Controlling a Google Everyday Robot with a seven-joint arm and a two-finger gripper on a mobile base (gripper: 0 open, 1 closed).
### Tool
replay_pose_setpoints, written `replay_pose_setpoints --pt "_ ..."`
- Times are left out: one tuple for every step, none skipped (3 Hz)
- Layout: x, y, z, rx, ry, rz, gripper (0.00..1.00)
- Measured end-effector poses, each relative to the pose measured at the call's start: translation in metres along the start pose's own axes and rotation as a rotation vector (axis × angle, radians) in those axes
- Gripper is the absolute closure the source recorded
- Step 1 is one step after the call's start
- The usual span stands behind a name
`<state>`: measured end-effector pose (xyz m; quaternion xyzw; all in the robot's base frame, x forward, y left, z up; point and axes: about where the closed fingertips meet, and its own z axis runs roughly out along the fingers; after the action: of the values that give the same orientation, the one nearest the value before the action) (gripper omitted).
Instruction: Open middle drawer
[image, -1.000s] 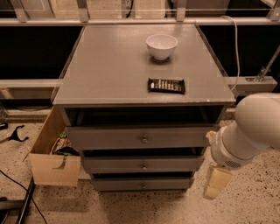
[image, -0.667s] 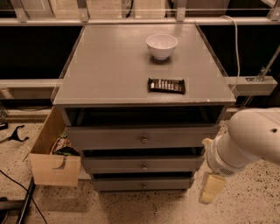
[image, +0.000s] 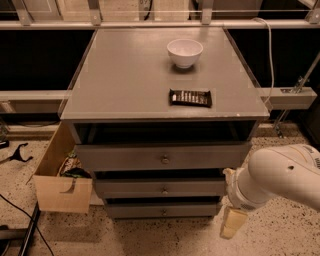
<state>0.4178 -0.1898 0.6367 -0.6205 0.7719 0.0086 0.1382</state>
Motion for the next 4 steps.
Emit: replay_pose_setpoints --pt "-0.004 0.002 0.048 -0.017 -0.018 -0.043 0.00" --pt "-0.007 0.000 0.083 -0.021 -0.044 -0.057 0.00" --pt "-0.013 -0.003 0.110 0.000 -0.110 -0.071 0.00" --pt "-0.019 -0.010 0.130 0.033 -0.188 -0.078 0.00"
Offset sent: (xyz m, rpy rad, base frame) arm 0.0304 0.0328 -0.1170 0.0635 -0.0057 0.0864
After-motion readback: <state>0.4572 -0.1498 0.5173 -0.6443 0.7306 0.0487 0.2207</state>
